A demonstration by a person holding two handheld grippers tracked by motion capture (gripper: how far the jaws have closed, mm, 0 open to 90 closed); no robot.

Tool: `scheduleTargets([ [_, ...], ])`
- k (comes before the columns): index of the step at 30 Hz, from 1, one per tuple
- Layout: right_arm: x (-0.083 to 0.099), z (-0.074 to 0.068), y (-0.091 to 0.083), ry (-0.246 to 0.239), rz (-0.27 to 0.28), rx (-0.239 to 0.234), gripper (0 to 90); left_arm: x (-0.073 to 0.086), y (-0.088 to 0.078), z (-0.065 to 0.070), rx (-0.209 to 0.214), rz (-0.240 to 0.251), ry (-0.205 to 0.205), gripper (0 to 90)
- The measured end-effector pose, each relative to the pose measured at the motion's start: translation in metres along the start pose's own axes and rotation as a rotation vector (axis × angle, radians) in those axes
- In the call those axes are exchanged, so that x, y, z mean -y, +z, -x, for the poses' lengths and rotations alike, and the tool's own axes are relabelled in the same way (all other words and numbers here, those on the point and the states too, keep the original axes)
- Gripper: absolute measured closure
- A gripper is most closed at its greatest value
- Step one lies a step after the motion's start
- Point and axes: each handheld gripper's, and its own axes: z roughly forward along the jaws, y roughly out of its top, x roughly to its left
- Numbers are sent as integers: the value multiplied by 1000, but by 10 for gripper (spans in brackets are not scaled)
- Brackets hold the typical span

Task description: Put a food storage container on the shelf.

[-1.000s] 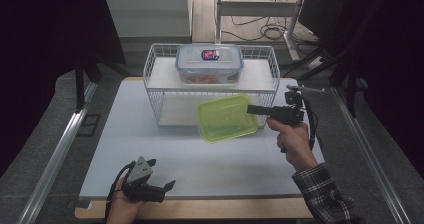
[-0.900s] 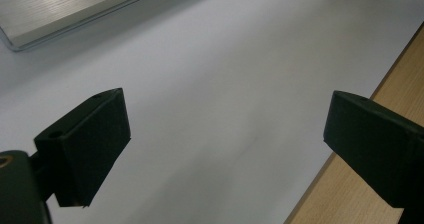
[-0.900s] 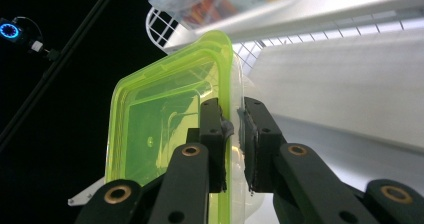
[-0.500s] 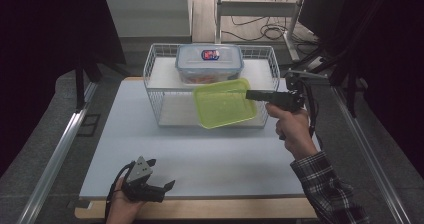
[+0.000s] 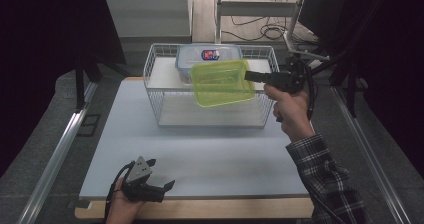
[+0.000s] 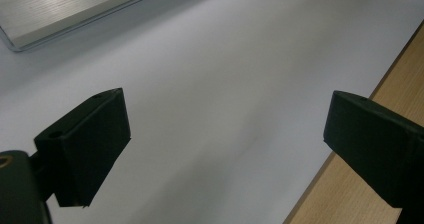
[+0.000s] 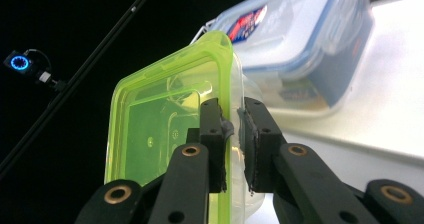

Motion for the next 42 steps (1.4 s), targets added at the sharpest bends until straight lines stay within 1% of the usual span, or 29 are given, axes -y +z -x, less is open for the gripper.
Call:
scheduleTargets([
  [9,-22,-4,7,2,39,25,804,0,0,0,2,1,-1,46],
  [18,-44,-6,18,10,88,75,804,0,-1,-1,4,0,-3,46],
  [24,-56,-9,30,2,111,114,804,0,-1,0,7,2,-4,46],
  [27,-61,-10,39,-2,119,124,804,0,-1,0,8,4,-5,46],
  [30,-66,-11,46,-1,128,143,803,0,-1,-1,10,4,-4,46],
  [35,-70,-11,58,-5,124,174,803,0,-1,-1,14,6,-5,46],
  [36,-70,-11,59,-1,126,177,802,0,-2,-1,14,6,-5,46],
  [37,-70,-10,61,1,123,170,801,0,-2,-1,14,7,-5,46],
  [39,-69,-10,63,6,136,177,795,0,-2,-1,15,6,-5,46],
  [40,-68,-10,63,-10,137,189,787,0,-1,-1,15,6,-5,46],
  [42,-68,-12,66,-25,120,213,756,0,-1,-1,16,7,-4,46],
])
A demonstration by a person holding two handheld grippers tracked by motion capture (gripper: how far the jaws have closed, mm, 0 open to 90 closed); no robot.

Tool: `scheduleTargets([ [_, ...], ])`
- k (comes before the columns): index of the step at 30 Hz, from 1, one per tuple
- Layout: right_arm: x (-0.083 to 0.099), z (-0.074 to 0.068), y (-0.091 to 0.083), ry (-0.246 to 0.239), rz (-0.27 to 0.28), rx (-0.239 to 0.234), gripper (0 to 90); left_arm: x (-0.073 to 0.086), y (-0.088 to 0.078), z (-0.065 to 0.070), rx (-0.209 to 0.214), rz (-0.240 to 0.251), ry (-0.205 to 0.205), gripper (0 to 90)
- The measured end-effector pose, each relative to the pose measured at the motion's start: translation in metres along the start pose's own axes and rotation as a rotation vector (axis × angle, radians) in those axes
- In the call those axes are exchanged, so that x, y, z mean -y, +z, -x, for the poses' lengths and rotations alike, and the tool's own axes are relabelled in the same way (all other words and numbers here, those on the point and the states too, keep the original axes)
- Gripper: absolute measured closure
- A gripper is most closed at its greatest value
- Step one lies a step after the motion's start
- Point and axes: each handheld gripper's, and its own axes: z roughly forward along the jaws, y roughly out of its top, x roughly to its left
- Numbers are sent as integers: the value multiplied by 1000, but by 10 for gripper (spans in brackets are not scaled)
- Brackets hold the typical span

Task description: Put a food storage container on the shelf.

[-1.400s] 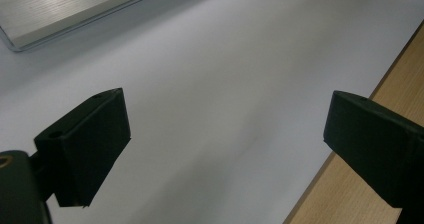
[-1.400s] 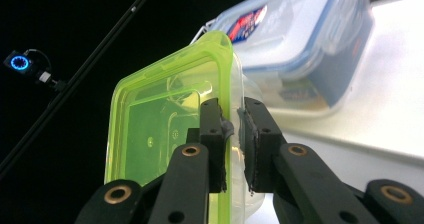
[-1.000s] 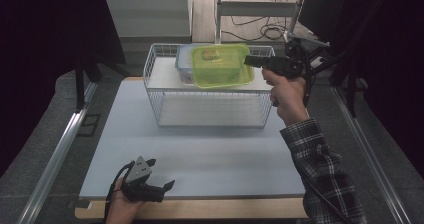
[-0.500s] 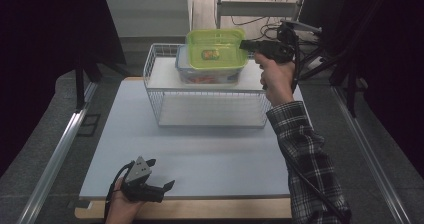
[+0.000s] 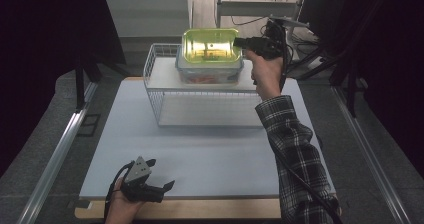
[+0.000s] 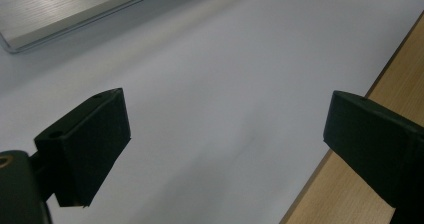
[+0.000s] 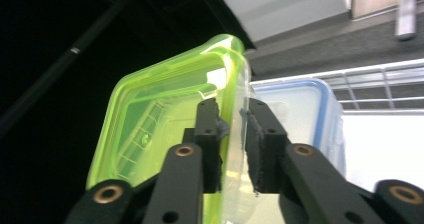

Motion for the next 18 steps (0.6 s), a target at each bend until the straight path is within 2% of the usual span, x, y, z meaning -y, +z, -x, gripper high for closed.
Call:
scheduleTargets([
  [2,1,-1,2,-25,-6,41,686,0,0,0,1,0,-1,46],
  [3,1,-1,4,-37,-8,59,684,0,0,0,1,-1,-1,46],
  [7,3,3,7,-52,5,61,666,0,0,0,1,-1,-2,46],
  [10,2,2,8,-101,10,98,594,0,1,0,-1,0,-1,46],
  [12,2,2,9,-108,10,111,565,0,1,0,1,1,-3,46],
  [18,1,2,4,-116,23,88,464,0,0,-1,-1,0,-2,46],
])
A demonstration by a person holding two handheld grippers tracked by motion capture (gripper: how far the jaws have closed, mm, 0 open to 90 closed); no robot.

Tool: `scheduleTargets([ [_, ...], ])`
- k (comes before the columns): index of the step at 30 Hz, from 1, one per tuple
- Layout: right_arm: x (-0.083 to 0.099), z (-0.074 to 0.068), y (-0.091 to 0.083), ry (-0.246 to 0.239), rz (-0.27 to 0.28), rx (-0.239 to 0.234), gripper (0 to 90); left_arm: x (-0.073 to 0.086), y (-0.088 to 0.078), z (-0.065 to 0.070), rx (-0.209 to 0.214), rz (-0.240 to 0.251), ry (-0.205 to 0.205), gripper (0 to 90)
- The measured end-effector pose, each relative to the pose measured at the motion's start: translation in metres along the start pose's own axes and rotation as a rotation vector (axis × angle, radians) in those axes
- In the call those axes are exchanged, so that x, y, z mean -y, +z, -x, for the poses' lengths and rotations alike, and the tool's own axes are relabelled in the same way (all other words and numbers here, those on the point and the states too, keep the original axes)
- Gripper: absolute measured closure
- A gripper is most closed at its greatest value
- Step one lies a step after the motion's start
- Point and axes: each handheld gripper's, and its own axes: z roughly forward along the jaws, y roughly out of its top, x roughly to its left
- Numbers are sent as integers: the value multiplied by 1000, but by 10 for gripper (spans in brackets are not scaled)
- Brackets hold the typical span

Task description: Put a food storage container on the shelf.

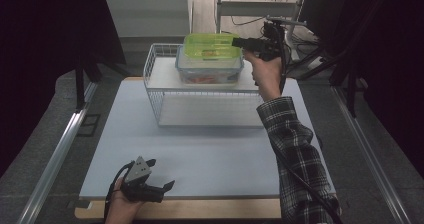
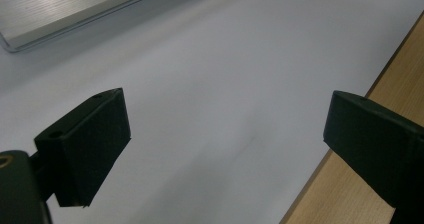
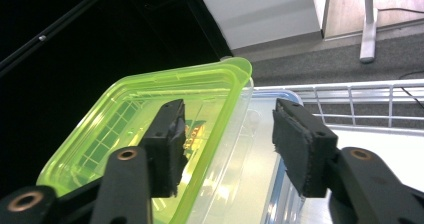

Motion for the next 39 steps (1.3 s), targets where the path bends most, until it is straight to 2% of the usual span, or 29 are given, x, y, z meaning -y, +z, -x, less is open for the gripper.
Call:
scheduleTargets([
  [11,3,2,-18,-48,4,-50,317,0,1,1,-1,-4,3,46],
  [13,5,2,-21,-68,-2,-52,299,0,1,1,-1,-4,4,46],
  [17,11,2,-27,-94,-7,-89,257,0,1,1,-1,-9,4,46],
  [25,23,0,-41,-154,-16,-132,181,0,1,1,-3,-11,5,46],
  [30,34,-1,-46,-203,-30,-121,158,0,2,1,-4,-13,7,46],
  [39,50,3,-49,-254,-40,-118,123,0,3,1,-2,-15,-1,45],
])
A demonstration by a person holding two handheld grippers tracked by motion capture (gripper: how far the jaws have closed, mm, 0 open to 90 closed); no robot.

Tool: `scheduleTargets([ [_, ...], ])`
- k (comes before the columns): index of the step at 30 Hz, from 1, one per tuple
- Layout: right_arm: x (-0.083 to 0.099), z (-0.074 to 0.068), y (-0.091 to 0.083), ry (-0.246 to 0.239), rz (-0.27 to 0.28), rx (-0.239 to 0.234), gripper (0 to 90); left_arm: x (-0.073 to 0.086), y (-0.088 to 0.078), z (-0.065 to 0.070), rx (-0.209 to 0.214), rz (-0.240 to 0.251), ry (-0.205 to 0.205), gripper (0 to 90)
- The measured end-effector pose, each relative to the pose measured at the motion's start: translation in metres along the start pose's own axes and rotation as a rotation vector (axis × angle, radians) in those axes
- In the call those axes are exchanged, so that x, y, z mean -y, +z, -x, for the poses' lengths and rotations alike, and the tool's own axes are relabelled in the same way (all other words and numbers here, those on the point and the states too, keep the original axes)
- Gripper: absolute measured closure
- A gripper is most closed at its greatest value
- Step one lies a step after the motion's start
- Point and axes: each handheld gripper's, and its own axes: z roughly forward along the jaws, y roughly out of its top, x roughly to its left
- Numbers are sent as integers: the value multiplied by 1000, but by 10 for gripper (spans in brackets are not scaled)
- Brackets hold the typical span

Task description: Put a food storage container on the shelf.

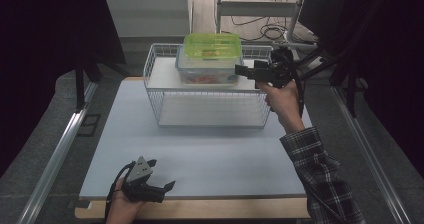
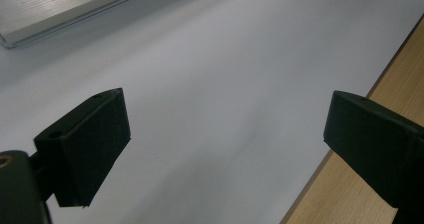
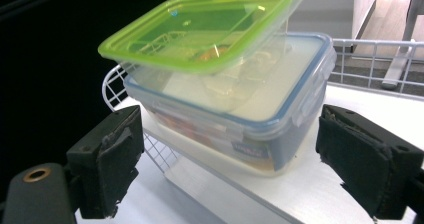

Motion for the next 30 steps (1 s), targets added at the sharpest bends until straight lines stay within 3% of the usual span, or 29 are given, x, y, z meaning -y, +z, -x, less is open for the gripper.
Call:
scheduleTargets([
  [30,50,-1,-1,-77,-61,-2,71,0,1,-1,13,-6,-5,39],
])
